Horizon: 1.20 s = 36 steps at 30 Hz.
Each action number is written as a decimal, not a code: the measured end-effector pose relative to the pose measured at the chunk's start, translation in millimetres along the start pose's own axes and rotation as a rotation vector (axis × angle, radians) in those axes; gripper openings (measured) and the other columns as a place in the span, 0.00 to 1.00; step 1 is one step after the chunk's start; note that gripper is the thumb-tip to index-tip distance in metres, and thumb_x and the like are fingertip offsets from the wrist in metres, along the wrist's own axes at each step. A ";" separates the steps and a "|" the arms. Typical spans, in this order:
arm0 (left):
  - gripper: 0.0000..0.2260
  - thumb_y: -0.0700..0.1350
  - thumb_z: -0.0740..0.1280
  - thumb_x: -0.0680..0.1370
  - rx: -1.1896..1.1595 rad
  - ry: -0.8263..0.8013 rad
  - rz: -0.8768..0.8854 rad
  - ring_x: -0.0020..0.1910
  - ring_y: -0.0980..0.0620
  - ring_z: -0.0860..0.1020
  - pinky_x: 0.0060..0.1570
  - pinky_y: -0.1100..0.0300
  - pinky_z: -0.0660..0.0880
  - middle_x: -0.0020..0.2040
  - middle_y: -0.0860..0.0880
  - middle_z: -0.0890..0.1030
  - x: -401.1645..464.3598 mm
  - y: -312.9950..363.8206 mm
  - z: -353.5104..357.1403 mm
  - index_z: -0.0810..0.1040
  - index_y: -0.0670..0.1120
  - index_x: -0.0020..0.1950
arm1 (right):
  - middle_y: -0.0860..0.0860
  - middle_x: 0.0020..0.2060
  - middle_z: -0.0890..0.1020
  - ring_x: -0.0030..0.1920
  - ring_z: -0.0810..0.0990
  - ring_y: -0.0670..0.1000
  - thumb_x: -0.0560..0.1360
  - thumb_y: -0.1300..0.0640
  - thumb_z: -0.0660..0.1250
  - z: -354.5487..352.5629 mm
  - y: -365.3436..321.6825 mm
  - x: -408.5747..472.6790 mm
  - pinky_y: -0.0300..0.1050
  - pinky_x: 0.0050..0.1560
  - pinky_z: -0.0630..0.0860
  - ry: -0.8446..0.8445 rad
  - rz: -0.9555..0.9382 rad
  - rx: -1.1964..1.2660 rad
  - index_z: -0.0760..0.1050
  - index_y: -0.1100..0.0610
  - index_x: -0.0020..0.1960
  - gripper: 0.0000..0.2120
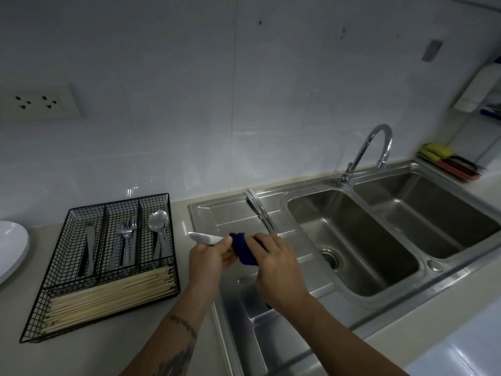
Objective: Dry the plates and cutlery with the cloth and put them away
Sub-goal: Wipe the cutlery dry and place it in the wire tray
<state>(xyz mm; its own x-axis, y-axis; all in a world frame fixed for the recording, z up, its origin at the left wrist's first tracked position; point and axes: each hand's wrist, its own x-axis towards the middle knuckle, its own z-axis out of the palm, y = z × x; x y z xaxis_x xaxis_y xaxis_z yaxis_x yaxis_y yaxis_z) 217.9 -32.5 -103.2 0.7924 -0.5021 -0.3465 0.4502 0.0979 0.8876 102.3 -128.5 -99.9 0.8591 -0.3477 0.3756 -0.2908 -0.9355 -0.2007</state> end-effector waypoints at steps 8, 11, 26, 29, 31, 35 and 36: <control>0.10 0.40 0.67 0.79 -0.235 0.089 -0.147 0.42 0.44 0.84 0.45 0.53 0.80 0.39 0.39 0.84 1.6 7.7 -18.3 0.77 0.33 0.55 | 0.55 0.60 0.77 0.58 0.76 0.57 0.61 0.61 0.77 8.2 4.2 -3.4 0.55 0.58 0.76 -0.035 -0.016 -0.065 0.71 0.55 0.68 0.36; 0.08 0.39 0.67 0.79 -0.241 0.092 -0.166 0.39 0.46 0.84 0.37 0.57 0.81 0.37 0.41 0.83 2.1 11.3 -22.0 0.78 0.34 0.53 | 0.55 0.61 0.76 0.58 0.75 0.57 0.61 0.60 0.77 12.5 -6.7 -1.3 0.54 0.59 0.75 -0.055 -0.066 -0.051 0.70 0.55 0.69 0.37; 0.08 0.37 0.68 0.78 -0.172 0.221 -0.111 0.46 0.42 0.84 0.48 0.53 0.81 0.46 0.36 0.84 14.3 10.6 -5.5 0.78 0.33 0.54 | 0.52 0.60 0.77 0.58 0.76 0.54 0.55 0.57 0.81 25.5 33.6 20.1 0.49 0.59 0.75 -0.181 -0.110 0.009 0.70 0.55 0.68 0.43; 0.08 0.37 0.66 0.79 -0.246 0.293 -0.117 0.43 0.44 0.84 0.41 0.56 0.81 0.44 0.37 0.84 9.4 7.0 1.7 0.78 0.33 0.55 | 0.52 0.58 0.78 0.55 0.78 0.55 0.54 0.58 0.81 28.0 44.8 22.1 0.49 0.55 0.77 -0.181 -0.108 0.033 0.73 0.54 0.65 0.41; 0.07 0.38 0.66 0.80 -0.299 0.338 -0.117 0.40 0.46 0.84 0.38 0.57 0.81 0.39 0.39 0.84 5.0 8.7 4.9 0.78 0.34 0.54 | 0.53 0.56 0.80 0.53 0.79 0.55 0.50 0.57 0.82 29.5 43.7 27.3 0.51 0.52 0.79 -0.174 -0.134 0.063 0.75 0.55 0.63 0.42; 0.08 0.41 0.65 0.81 -0.329 0.440 -0.076 0.37 0.48 0.84 0.36 0.58 0.81 0.38 0.41 0.84 1.4 16.1 6.0 0.78 0.36 0.53 | 0.53 0.56 0.79 0.52 0.78 0.56 0.46 0.59 0.81 35.4 29.3 42.5 0.52 0.51 0.79 -0.183 -0.235 0.145 0.74 0.56 0.64 0.46; 0.07 0.41 0.65 0.81 -0.331 0.466 -0.059 0.38 0.47 0.84 0.34 0.59 0.81 0.40 0.40 0.84 1.3 17.5 5.5 0.77 0.36 0.53 | 0.53 0.57 0.79 0.53 0.78 0.56 0.48 0.59 0.81 36.8 24.8 45.3 0.52 0.52 0.79 -0.186 -0.261 0.159 0.74 0.56 0.65 0.45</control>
<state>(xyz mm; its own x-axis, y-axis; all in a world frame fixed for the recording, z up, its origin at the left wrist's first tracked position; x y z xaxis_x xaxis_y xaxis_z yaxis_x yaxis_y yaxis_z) 224.5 -36.1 -86.4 0.8257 -0.0908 -0.5567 0.5450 0.3827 0.7460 149.6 -165.1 -121.2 0.9619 -0.0670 0.2650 0.0053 -0.9647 -0.2631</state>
